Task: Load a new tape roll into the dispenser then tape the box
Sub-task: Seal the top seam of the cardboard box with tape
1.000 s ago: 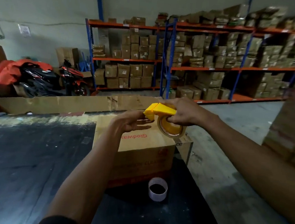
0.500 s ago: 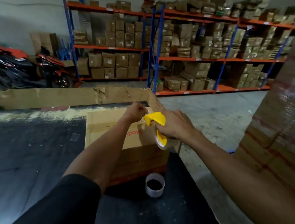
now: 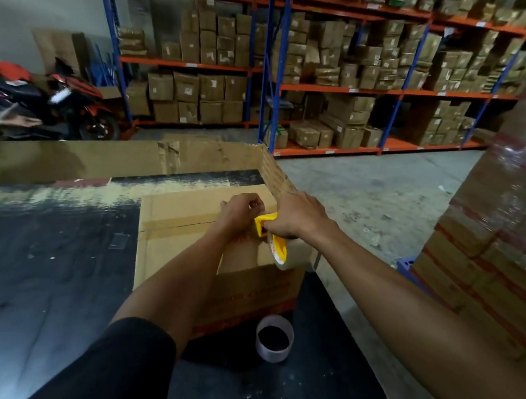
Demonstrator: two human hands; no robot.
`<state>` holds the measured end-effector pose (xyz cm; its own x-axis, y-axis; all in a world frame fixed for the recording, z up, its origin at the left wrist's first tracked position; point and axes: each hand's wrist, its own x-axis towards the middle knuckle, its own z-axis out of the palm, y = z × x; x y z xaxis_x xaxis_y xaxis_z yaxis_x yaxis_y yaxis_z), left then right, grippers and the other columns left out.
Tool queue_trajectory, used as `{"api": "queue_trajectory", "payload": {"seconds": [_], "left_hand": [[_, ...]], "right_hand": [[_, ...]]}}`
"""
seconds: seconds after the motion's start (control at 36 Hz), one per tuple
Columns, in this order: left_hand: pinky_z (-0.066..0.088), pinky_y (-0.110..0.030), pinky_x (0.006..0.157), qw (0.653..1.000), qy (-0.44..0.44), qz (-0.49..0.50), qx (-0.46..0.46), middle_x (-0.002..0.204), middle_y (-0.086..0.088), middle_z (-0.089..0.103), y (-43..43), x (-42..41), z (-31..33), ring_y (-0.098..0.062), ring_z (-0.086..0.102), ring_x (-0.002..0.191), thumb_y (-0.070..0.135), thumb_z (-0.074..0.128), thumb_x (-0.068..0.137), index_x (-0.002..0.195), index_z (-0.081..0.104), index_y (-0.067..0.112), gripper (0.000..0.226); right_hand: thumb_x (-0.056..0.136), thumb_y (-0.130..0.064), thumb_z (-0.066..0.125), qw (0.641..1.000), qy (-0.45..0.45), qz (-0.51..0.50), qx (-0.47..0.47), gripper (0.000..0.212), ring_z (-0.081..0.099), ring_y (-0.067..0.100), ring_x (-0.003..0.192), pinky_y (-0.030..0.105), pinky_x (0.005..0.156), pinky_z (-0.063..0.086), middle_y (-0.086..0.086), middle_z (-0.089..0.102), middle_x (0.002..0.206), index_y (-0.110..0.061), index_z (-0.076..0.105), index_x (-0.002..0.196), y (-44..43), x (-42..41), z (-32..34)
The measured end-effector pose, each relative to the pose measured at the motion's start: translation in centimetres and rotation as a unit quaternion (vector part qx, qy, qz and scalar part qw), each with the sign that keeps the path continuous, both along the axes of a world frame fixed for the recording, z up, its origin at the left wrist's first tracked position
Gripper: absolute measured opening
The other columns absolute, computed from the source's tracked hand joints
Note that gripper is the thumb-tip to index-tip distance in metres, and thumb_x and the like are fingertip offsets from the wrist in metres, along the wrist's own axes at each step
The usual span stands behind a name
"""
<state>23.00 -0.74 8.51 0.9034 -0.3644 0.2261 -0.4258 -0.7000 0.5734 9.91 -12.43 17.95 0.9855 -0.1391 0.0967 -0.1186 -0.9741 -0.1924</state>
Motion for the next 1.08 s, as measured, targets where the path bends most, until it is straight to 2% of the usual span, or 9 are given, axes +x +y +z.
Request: {"api": "queue_trajectory", "payload": {"seconds": [0.14, 0.28, 0.44, 0.58, 0.69, 0.81, 0.92, 1.0, 1.08], "left_hand": [[0.045, -0.05, 0.09, 0.999, -0.021, -0.024, 0.039, 0.108, -0.006, 0.071, 0.0, 0.3, -0.3, -0.029, 0.063, 0.105, 0.028, 0.057, 0.096, 0.101, 0.07, 0.02, 0.016], [0.051, -0.046, 0.084, 1.0, -0.001, -0.025, -0.002, 0.11, -0.009, 0.061, 0.3, 1.4, 0.1, -0.025, 0.058, 0.093, 0.029, 0.069, 0.089, 0.107, 0.054, 0.016, 0.026], [0.047, -0.051, 0.096, 0.996, 0.003, -0.055, 0.067, 0.115, -0.005, 0.064, 0.8, 0.8, 0.3, -0.024, 0.06, 0.106, 0.028, 0.062, 0.092, 0.104, 0.068, 0.027, 0.014], [0.049, -0.051, 0.095, 0.999, -0.035, -0.013, 0.017, 0.109, -0.002, 0.069, 1.4, 0.5, -0.9, -0.023, 0.064, 0.103, 0.031, 0.07, 0.086, 0.095, 0.077, 0.03, 0.011], [0.035, -0.044, 0.096, 0.999, -0.039, 0.027, 0.021, 0.112, 0.005, 0.069, 1.1, 0.3, -0.9, -0.017, 0.06, 0.107, 0.045, 0.072, 0.085, 0.089, 0.075, 0.036, 0.01], [0.036, -0.049, 0.1, 0.998, -0.034, 0.041, 0.041, 0.12, 0.005, 0.066, 0.5, -0.4, -0.3, -0.021, 0.056, 0.115, 0.047, 0.073, 0.084, 0.084, 0.072, 0.038, 0.008], [0.03, -0.053, 0.112, 0.981, -0.081, -0.049, 0.17, 0.156, 0.006, 0.042, 0.7, -2.0, 0.5, -0.028, 0.033, 0.142, 0.041, 0.057, 0.097, 0.124, 0.07, 0.035, 0.03], [0.018, -0.055, 0.122, 0.965, -0.015, -0.127, 0.227, 0.165, 0.001, 0.032, 1.3, -3.4, -0.4, -0.031, 0.021, 0.154, 0.04, 0.036, 0.106, 0.153, 0.038, 0.031, 0.048], [0.005, -0.054, 0.126, 0.953, 0.009, -0.124, 0.277, 0.171, 0.002, 0.011, 1.6, -3.7, -1.2, -0.026, 0.006, 0.158, 0.04, 0.022, 0.108, 0.16, 0.013, 0.027, 0.055]], "right_hand": [[0.077, -0.045, 0.072, 0.999, 0.033, 0.003, -0.006, 0.03, 0.062, 0.024, 0.08, 0.037, 0.066, 0.052, 0.004, 0.065, 0.085, -0.017, 0.06, 0.075, 0.1, 1.1, 0.2], [0.081, -0.042, 0.069, 0.997, 0.071, 0.005, -0.021, 0.031, 0.059, 0.027, 0.094, 0.037, 0.073, 0.047, 0.007, 0.063, 0.101, -0.017, 0.059, 0.096, 0.5, 1.8, 0.8], [0.08, -0.042, 0.07, 0.995, 0.093, 0.009, -0.028, 0.035, 0.059, 0.026, 0.089, 0.035, 0.068, 0.044, 0.007, 0.065, 0.101, -0.017, 0.064, 0.103, 0.4, 2.0, 1.4], [0.082, -0.046, 0.069, 0.989, 0.143, 0.016, -0.03, 0.043, 0.06, 0.026, 0.091, 0.037, 0.071, 0.048, 0.008, 0.063, 0.099, -0.013, 0.061, 0.108, 0.4, 1.6, 2.2], [0.085, -0.045, 0.068, 0.978, 0.203, 0.038, -0.031, 0.035, 0.058, 0.022, 0.079, 0.034, 0.063, 0.045, 0.006, 0.058, 0.086, -0.013, 0.057, 0.097, -0.5, 0.4, 2.8], [0.083, -0.047, 0.068, 0.98, 0.189, 0.041, -0.048, 0.034, 0.062, 0.024, 0.082, 0.034, 0.065, 0.048, 0.008, 0.064, 0.093, -0.015, 0.056, 0.085, -0.7, -0.5, 2.2], [0.081, -0.046, 0.068, 0.981, 0.18, 0.035, -0.06, 0.039, 0.061, 0.027, 0.09, 0.036, 0.07, 0.049, 0.009, 0.062, 0.099, -0.015, 0.055, 0.1, 0.0, -0.3, 2.3], [0.082, -0.045, 0.067, 0.978, 0.198, 0.043, -0.048, 0.036, 0.061, 0.027, 0.091, 0.039, 0.078, 0.053, 0.008, 0.06, 0.091, -0.015, 0.056, 0.098, 0.2, -0.4, 3.0], [0.084, -0.045, 0.067, 0.977, 0.203, 0.04, -0.048, 0.034, 0.061, 0.025, 0.089, 0.037, 0.075, 0.051, 0.006, 0.056, 0.084, -0.014, 0.056, 0.095, 0.4, -0.6, 3.1]]}}
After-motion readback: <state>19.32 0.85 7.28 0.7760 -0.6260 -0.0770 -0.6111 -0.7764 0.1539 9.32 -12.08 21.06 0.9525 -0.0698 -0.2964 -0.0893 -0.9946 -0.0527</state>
